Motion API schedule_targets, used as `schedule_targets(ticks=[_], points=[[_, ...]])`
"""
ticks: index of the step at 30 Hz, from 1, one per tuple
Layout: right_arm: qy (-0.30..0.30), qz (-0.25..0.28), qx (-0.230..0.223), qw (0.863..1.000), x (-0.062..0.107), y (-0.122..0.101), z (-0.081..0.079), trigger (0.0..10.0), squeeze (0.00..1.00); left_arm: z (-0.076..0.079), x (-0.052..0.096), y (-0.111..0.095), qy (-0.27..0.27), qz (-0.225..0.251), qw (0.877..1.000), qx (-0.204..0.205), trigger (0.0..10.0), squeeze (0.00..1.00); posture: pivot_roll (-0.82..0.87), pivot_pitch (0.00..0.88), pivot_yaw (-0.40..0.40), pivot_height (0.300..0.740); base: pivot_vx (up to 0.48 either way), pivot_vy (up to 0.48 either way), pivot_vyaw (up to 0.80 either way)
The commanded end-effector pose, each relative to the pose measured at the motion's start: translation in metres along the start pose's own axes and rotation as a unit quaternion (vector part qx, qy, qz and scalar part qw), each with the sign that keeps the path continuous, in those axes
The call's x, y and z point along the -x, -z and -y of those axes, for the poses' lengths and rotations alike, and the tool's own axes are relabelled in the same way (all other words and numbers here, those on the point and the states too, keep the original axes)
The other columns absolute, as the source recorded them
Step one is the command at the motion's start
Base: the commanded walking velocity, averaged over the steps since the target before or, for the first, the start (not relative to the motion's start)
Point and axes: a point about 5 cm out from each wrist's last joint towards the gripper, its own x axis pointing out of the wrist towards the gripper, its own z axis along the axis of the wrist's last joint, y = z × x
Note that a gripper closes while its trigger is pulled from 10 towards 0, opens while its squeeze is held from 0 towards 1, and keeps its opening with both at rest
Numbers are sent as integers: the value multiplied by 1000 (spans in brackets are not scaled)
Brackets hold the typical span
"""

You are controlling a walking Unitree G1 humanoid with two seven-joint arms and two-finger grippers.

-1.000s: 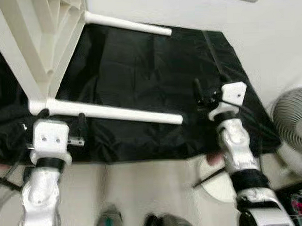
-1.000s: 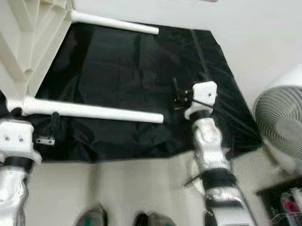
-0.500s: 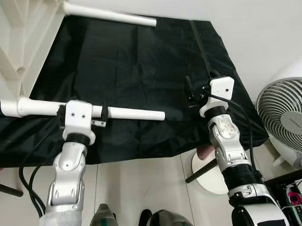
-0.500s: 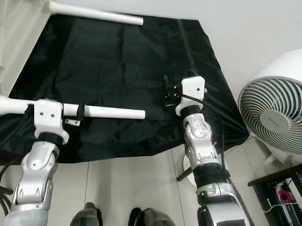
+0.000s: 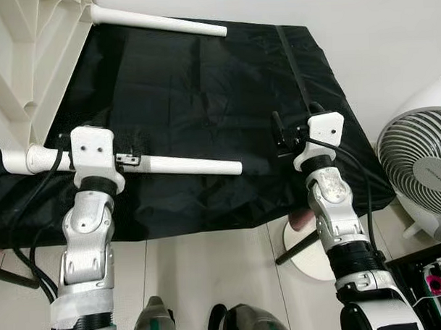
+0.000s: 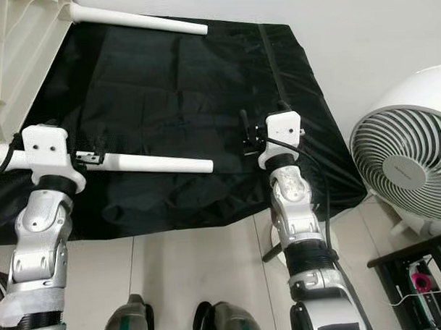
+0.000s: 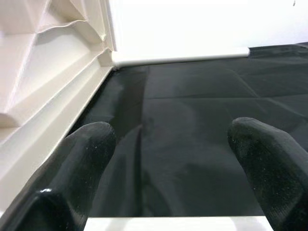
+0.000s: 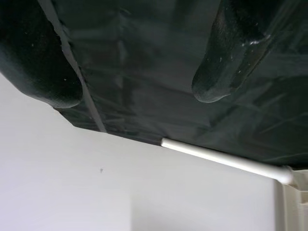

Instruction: Building children table

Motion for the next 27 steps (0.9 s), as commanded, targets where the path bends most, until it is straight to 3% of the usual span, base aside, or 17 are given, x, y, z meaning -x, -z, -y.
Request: schedule_targets(ticks=[1,14,27], points=[[0,-5,0,1000,1,1,0,10000,0,-10,3,2,-75,0,997,-4,10000,0,155,111,-94,740,0,0,0],[-1,-6,5,1000,2,2,1,10000,0,-7,8,2,-77,-3,997,-25,10000,0,161,92,-94,740,0,0,0],[-6,-3,6,1000,-2,1,0,10000,0,-6,7,5,-76,-9,997,5,10000,0,162,62,-101,740,0,40,0]])
